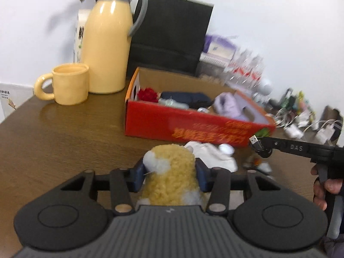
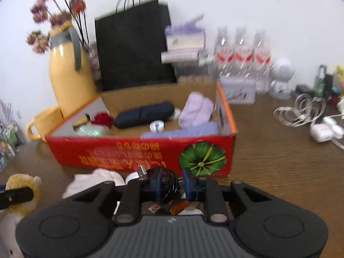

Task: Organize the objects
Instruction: 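Grasp the yellow-white plush hamster with the left tool while the right tool grasps the black cable, then drop the plush hamster and black cable into the box, open both tools, then grasp the small yellow sponge with the left tool while the right tool grasps a white round charger, then lower the sponge and charger into the box and open both tools, then reach the left tool to the translucent plastic container and grasp it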

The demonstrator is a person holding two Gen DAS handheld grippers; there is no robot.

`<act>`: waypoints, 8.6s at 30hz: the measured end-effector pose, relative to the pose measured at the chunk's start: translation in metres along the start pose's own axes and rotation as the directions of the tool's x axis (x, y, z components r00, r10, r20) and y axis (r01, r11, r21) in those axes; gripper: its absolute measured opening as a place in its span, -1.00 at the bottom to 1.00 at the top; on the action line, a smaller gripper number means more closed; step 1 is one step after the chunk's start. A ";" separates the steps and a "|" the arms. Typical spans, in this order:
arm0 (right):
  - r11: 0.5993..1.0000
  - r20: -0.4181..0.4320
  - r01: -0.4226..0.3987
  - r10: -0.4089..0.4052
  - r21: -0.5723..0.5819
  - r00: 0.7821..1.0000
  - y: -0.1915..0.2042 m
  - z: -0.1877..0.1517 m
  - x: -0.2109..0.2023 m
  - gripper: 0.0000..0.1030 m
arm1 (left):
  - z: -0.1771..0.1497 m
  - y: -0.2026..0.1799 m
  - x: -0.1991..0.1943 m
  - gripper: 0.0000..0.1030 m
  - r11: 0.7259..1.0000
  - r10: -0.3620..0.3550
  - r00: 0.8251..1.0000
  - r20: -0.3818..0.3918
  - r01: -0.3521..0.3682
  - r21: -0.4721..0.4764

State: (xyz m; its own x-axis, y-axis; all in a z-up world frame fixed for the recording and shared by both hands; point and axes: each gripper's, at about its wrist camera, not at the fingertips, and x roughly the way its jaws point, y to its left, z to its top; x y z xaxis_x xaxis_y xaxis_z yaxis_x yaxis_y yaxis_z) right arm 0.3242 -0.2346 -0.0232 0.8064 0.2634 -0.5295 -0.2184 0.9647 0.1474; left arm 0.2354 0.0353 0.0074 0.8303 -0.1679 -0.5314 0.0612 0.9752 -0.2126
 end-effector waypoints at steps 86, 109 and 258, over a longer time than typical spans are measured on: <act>0.993 0.084 0.017 -0.027 0.120 0.996 0.016 -0.079 -0.177 0.78 | -0.056 -0.028 -0.112 1.00 0.993 -0.031 0.999 0.035 0.027 0.113; 0.999 0.040 0.034 -0.035 0.023 0.999 0.007 -0.110 -0.184 0.76 | -0.056 -0.037 -0.062 1.00 0.989 -0.007 1.000 0.017 0.004 0.150; 0.993 0.036 0.114 -0.115 0.030 0.993 -0.031 -0.084 -0.189 0.54 | -0.065 -0.107 -0.005 0.93 0.991 -0.060 0.989 -0.135 0.076 0.110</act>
State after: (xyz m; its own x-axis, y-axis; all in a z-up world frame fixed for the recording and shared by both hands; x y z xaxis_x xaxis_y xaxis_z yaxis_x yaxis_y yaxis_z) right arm 0.1326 -0.3136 0.0019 0.8454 0.1505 -0.5125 -0.1087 0.9879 0.1108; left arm 0.1885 -0.0776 -0.0205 0.7426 -0.2445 -0.6235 0.1843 0.9696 -0.1608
